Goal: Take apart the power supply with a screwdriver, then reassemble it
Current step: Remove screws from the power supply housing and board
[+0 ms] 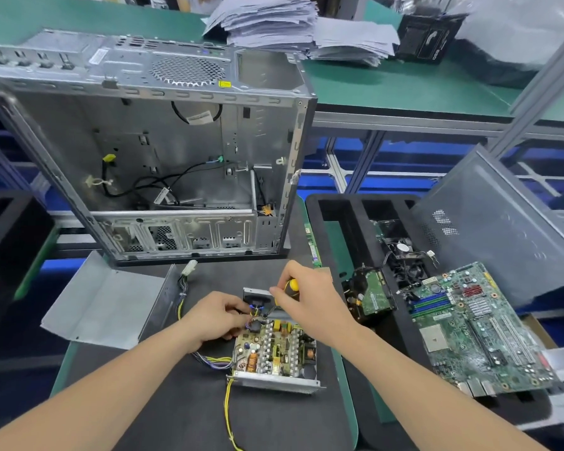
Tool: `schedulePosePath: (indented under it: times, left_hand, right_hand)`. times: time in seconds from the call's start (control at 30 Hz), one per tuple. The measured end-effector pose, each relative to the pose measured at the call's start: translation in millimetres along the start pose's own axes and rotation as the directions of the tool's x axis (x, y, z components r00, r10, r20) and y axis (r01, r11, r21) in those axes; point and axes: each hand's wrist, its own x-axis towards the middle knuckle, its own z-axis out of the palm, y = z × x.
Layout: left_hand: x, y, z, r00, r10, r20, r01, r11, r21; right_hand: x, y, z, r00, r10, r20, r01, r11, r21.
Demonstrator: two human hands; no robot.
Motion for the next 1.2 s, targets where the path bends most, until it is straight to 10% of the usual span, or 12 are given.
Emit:
schedulePosePath:
  times: [0.2,0.93,1.2]
  left_hand:
    - [0,-1,11,0.981,0.057,-0.184,-0.045,0.997,0.068]
    - [5,6,5,0.988,-0.124,-0.097,0.116,0.990,-0.079]
    - [4,15,-3,0.975,-0.205,-0.083,0.185,0.962,-0.202]
  right_hand:
    - [-1,2,2,1.000,0.019,0.006,-0.019,0.999,0.043]
    - [8,0,0,0.995,-0.009,0.102,0.011,1.000,-0.025]
    - [19,-24,-4,0.976,-0.082,0.203,0.171,0.864,-0.473]
